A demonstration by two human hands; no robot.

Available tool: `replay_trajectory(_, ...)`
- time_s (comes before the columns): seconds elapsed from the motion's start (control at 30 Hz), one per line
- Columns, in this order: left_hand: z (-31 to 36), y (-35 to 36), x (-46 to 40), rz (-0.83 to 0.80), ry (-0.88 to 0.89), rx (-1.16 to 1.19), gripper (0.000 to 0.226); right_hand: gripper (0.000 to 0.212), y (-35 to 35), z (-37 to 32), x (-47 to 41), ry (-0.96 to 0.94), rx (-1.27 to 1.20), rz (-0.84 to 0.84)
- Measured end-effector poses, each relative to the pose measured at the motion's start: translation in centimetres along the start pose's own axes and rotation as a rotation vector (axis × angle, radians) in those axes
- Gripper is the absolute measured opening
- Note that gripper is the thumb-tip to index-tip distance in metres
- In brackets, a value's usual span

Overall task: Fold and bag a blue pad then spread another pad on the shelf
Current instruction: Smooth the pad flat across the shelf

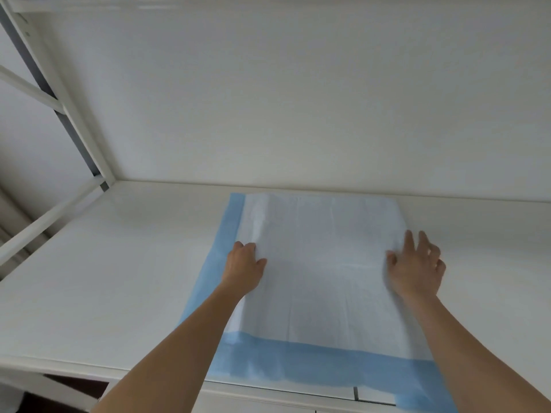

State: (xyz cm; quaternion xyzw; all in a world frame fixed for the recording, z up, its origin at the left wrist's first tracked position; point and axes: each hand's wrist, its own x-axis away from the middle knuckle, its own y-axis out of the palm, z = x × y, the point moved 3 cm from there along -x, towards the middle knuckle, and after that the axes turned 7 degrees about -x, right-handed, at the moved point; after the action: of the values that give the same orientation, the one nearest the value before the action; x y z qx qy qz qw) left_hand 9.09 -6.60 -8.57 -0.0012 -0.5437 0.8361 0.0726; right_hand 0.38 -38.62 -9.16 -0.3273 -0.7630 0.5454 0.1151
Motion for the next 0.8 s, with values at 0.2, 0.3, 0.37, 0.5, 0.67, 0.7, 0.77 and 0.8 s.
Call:
replay_trajectory(0.2, 0.0, -0.1, 1.2, 0.089, 0.105, -0.168, 0.037, 0.056, 1.9, -1.5, 0.7, -0.167, 0.193, -0.164)
replay_trajectory(0.3, -0.2, -0.1, 1.2, 0.075, 0.070, -0.119, 0.037, 0.056, 2.5, -3.4, 1.7, -0.251, 0.154, -0.237)
replay_trajectory(0.37, -0.3, -0.3, 1.0, 0.054, 0.066, -0.085, 0.043, 0.055, 3.2, -5.0, 2.8, -0.306, 0.061, -0.294)
replay_trajectory(0.5, -1.2, -0.9, 0.7, 0.013, 0.089, -0.078, 0.046, 0.055, 4.2, -8.2, 4.8, -0.390, -0.011, -0.344)
replay_trajectory(0.67, -2.7, -1.8, 0.5, 0.082, 0.093, -0.067, 0.035, 0.054, 5.2, -12.1, 7.0, -0.481, -0.037, -0.377)
replay_trajectory(0.7, -2.8, -1.9, 0.6, 0.090, 0.089, -0.054, 0.034, 0.053, 5.3, -12.8, 7.4, -0.495, -0.043, -0.384)
replay_trajectory(0.77, -3.0, -2.1, 0.7, 0.102, 0.084, -0.018, 0.034, 0.052, 5.7, -14.2, 8.1, -0.519, -0.056, -0.405)
replay_trajectory(0.8, -3.2, -2.2, 0.7, 0.106, 0.080, 0.006, 0.034, 0.052, 6.0, -14.9, 8.4, -0.529, -0.062, -0.415)
